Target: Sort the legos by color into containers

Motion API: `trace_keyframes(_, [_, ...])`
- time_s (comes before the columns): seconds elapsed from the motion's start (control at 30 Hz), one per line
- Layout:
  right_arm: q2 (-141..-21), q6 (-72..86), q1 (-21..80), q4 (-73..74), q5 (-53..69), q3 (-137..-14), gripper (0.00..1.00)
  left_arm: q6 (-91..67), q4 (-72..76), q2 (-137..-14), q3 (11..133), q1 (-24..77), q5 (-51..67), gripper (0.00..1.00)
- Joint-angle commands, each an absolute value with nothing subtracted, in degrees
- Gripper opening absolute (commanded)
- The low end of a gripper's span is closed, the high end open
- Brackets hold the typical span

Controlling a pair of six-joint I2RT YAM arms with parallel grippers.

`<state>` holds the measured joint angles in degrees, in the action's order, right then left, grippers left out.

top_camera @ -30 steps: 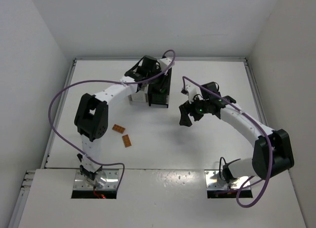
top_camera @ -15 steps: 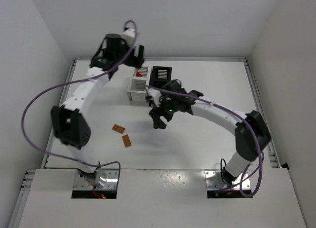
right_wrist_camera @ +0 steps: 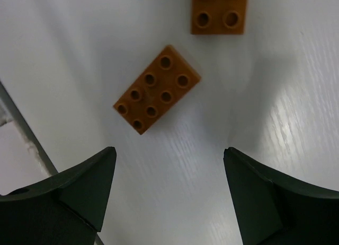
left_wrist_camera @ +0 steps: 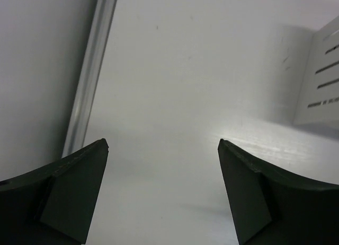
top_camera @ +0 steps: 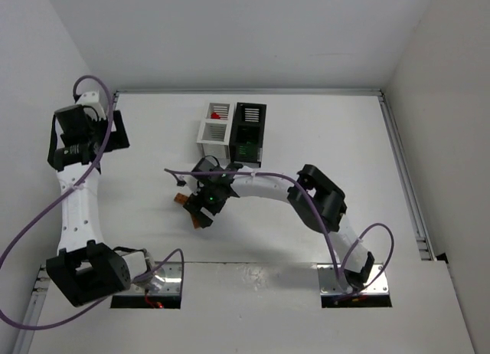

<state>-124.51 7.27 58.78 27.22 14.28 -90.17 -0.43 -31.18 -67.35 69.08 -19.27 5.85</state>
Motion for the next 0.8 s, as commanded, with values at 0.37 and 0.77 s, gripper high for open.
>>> trace_keyframes(0.37, [-131.30,19.78,64.25,32.07,-0.70,-104.14,0.88,-2.90,-32.87,-67.85,63.72,-29.35,17.05,0.91])
trace_keyframes(0.77, [-135.88,20.39,64.25,34.01,-2.11,-106.00,0.73,-2.37,-31.29,-67.32,62.67,-32.08,18.11,0.91])
